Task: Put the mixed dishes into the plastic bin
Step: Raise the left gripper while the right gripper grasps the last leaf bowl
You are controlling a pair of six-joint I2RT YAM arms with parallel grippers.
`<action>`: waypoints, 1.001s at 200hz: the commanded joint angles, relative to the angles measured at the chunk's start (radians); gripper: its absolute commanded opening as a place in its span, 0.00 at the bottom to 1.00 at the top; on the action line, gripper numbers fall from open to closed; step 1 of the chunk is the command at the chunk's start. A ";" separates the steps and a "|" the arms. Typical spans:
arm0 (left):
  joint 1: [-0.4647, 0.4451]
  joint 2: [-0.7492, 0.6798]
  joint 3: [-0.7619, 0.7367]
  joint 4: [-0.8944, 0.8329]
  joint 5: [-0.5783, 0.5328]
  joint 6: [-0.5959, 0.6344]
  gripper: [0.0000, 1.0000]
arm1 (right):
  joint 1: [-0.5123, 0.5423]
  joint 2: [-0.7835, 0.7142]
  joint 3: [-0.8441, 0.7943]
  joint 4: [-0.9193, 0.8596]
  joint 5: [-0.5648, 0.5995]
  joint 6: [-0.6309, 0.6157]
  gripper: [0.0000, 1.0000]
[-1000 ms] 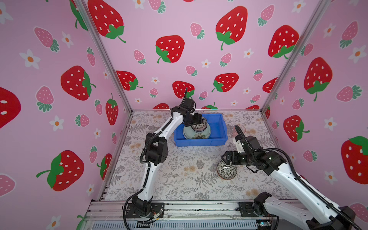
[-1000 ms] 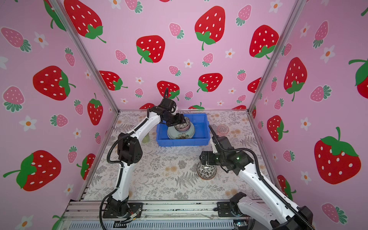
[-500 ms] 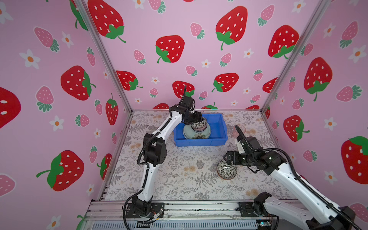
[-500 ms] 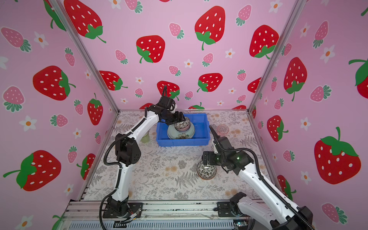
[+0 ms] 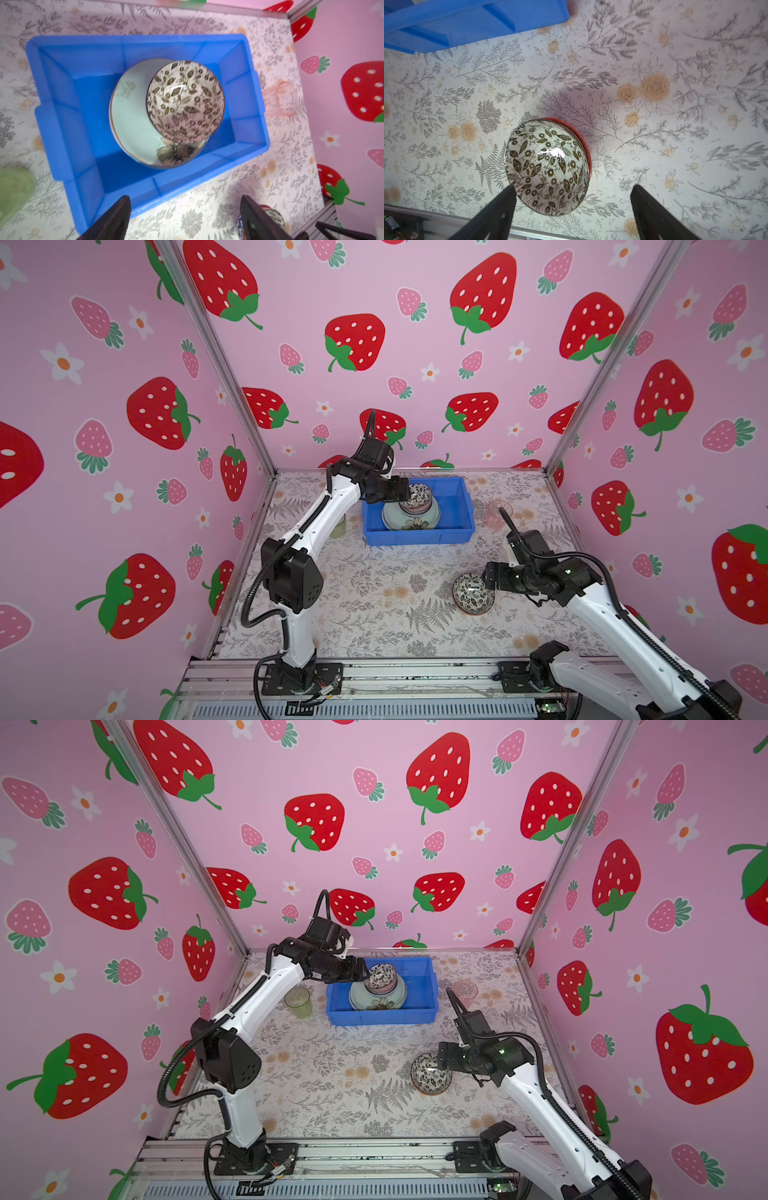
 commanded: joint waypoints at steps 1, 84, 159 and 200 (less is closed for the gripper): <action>0.006 -0.073 -0.134 0.017 -0.039 0.053 0.86 | -0.005 0.023 -0.043 -0.039 -0.010 -0.013 0.81; -0.020 -0.141 -0.237 0.031 -0.035 0.040 0.90 | -0.010 0.139 -0.082 0.029 -0.040 -0.051 0.47; -0.021 -0.162 -0.242 0.034 -0.029 0.027 0.95 | -0.013 0.183 -0.077 0.067 -0.040 -0.064 0.34; -0.021 -0.167 -0.243 0.034 -0.024 0.026 0.95 | -0.013 0.204 -0.079 0.083 -0.041 -0.073 0.29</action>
